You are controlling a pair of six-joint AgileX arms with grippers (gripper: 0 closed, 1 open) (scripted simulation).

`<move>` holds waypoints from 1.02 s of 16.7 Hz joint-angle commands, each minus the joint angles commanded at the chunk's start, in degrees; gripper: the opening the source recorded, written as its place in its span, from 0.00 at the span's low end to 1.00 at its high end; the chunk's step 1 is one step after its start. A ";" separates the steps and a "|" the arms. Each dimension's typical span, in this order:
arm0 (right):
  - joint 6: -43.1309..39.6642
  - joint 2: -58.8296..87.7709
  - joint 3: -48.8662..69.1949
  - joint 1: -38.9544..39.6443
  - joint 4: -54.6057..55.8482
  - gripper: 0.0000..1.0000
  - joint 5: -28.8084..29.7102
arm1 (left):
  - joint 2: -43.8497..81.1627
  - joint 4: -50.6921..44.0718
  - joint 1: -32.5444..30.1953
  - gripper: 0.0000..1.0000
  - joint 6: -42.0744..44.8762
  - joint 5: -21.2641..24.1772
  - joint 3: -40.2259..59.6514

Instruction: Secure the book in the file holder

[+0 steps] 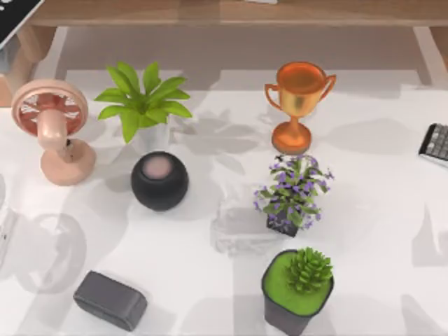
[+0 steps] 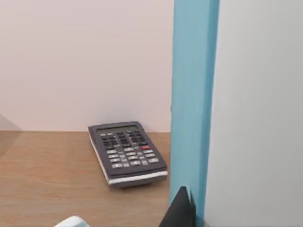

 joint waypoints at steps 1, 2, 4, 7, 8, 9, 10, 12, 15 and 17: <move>0.00 0.00 0.00 0.00 0.00 1.00 0.00 | 0.00 0.00 0.00 0.00 0.00 0.00 0.00; 0.00 0.00 0.00 0.00 0.00 1.00 0.00 | 0.00 0.00 0.00 0.00 0.00 0.00 0.00; 0.00 0.00 0.00 0.00 0.00 1.00 0.00 | 0.00 0.00 0.00 0.00 0.00 0.00 0.00; 0.00 0.00 0.00 0.00 0.00 1.00 0.00 | 0.05 -0.17 -0.20 0.00 0.03 0.00 0.24; 0.00 0.00 0.00 0.00 0.00 1.00 0.00 | 0.39 -0.73 -0.24 0.00 -0.06 0.02 1.05; 0.00 0.00 0.00 0.00 0.00 1.00 0.00 | 0.93 -1.57 -0.23 0.00 -0.11 -0.05 2.39; 0.00 0.00 0.00 0.00 0.00 1.00 0.00 | 1.57 -2.57 -0.20 0.00 -0.10 -0.11 3.99; 0.00 0.00 0.00 0.00 0.00 1.00 0.00 | 2.64 -4.72 -0.22 0.00 -0.02 -0.06 7.44; 0.00 0.00 0.00 0.00 0.00 1.00 0.00 | 3.29 -6.08 -0.23 0.00 0.05 -0.02 9.40; 0.00 0.00 0.00 0.00 0.00 1.00 0.00 | 3.04 -5.98 -0.20 0.00 0.13 -0.07 9.21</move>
